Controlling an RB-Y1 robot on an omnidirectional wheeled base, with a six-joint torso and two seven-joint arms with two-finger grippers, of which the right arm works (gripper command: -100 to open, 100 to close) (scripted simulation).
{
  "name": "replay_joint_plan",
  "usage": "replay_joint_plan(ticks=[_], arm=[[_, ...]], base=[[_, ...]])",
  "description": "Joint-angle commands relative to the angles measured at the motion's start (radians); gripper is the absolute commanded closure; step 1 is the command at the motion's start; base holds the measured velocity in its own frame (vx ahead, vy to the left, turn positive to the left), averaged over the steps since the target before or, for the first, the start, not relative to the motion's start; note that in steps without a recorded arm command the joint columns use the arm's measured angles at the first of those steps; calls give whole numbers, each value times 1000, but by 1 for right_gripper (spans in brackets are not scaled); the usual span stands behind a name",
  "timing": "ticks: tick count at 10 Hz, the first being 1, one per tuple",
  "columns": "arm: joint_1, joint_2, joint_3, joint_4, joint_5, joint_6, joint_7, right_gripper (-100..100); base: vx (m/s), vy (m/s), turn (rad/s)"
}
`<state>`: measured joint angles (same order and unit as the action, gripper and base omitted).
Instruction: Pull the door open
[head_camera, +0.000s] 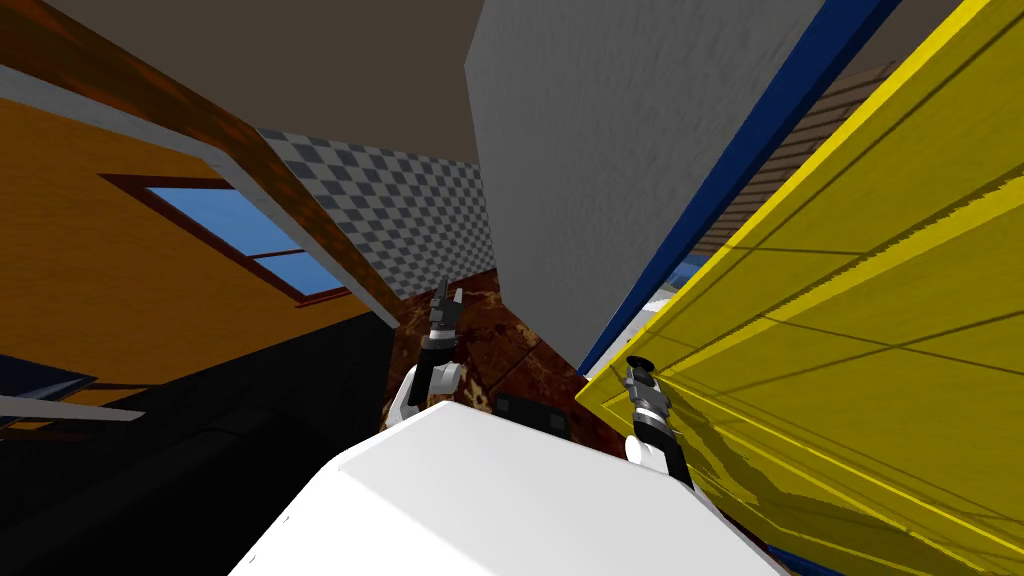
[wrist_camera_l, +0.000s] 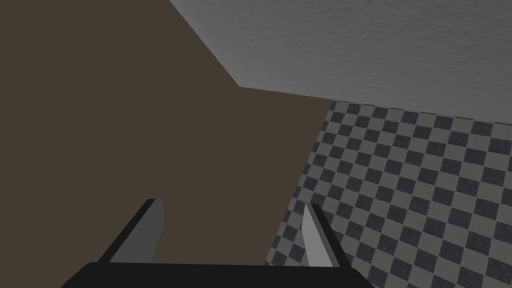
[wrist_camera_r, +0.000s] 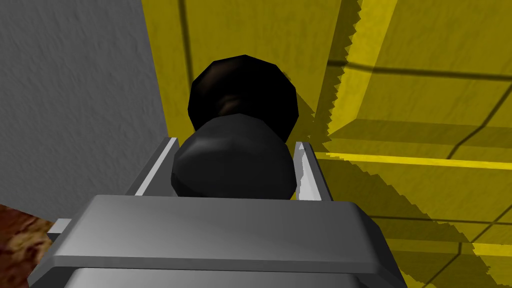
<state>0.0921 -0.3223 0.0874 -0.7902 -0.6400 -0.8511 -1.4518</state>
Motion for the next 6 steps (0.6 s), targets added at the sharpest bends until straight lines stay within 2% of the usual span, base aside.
replay_joint_plan(ticks=[1,3,4,5,6], arm=[[15,-9,27,-26,13,5,-20,100],[20,-19,53,-39,25,8,-38,100],[26,-16,44,-42,21,11,-29,100],[41,-30,69,-48,33,2,-52,100],[46,-38,79,-51,38,-3,-63,100]], base=[[-291,-8,92],[-272,-10,66],[-120,-10,24],[-189,-11,117],[-267,-39,137]])
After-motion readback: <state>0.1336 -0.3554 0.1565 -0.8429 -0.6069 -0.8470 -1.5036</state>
